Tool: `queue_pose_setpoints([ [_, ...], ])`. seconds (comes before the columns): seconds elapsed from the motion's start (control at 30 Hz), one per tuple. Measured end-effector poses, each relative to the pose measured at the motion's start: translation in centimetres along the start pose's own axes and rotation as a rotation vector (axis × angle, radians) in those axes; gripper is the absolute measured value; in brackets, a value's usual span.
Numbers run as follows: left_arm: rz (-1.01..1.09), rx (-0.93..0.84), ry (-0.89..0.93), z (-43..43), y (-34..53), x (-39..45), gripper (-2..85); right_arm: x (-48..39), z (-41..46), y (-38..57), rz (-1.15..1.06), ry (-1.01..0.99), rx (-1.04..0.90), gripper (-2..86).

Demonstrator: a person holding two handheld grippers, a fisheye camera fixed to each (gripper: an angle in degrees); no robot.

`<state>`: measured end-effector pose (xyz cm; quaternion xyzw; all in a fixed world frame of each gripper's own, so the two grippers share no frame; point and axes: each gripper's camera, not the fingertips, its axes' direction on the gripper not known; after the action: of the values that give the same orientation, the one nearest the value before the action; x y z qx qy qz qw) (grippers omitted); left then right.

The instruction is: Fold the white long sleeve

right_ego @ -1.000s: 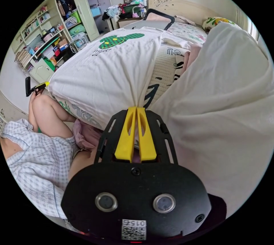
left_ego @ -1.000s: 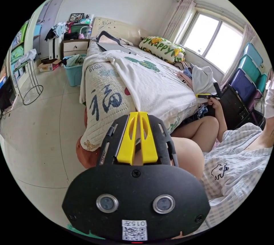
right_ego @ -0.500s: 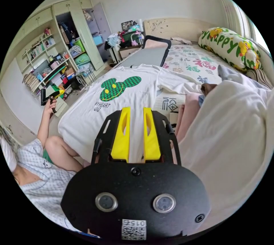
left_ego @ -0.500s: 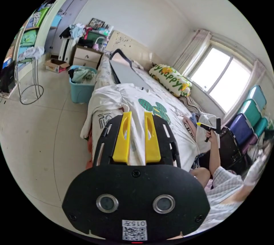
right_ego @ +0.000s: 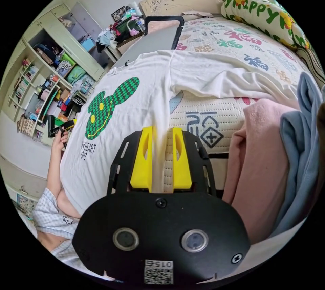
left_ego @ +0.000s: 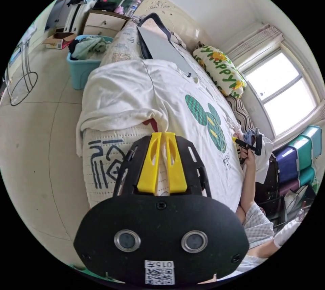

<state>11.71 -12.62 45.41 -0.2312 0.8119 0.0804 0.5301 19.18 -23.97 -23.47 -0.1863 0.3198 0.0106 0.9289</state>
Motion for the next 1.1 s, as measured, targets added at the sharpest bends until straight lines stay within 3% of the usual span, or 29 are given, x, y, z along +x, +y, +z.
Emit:
queue_pose_setpoints([
  [0.1,-0.004,0.02,0.002,-0.4,-0.1,-0.1,0.0,0.9,-0.2,0.9,-0.009,-0.045,0.01,2.6],
  [0.23,-0.02,0.128,-0.155,-2.8,0.5,-0.2,-0.4,1.9,-1.0,1.8,0.016,-0.043,0.034,1.3],
  [0.47,0.071,0.033,-0.328,-1.3,0.3,1.6,2.1,1.5,-1.6,2.8,-0.014,0.014,0.009,3.6],
  [0.8,0.123,0.021,-0.08,-8.5,4.2,0.7,8.0,0.2,-8.4,7.3,-0.162,0.016,-0.033,7.1],
  [0.97,0.307,0.024,0.042,-12.0,15.0,3.1,9.5,-4.5,-12.5,14.9,-0.338,-0.003,0.004,8.7],
  [1.1,0.352,0.092,0.064,-12.6,24.3,2.3,10.4,-5.4,-13.5,23.5,-0.346,0.006,0.116,9.2],
])
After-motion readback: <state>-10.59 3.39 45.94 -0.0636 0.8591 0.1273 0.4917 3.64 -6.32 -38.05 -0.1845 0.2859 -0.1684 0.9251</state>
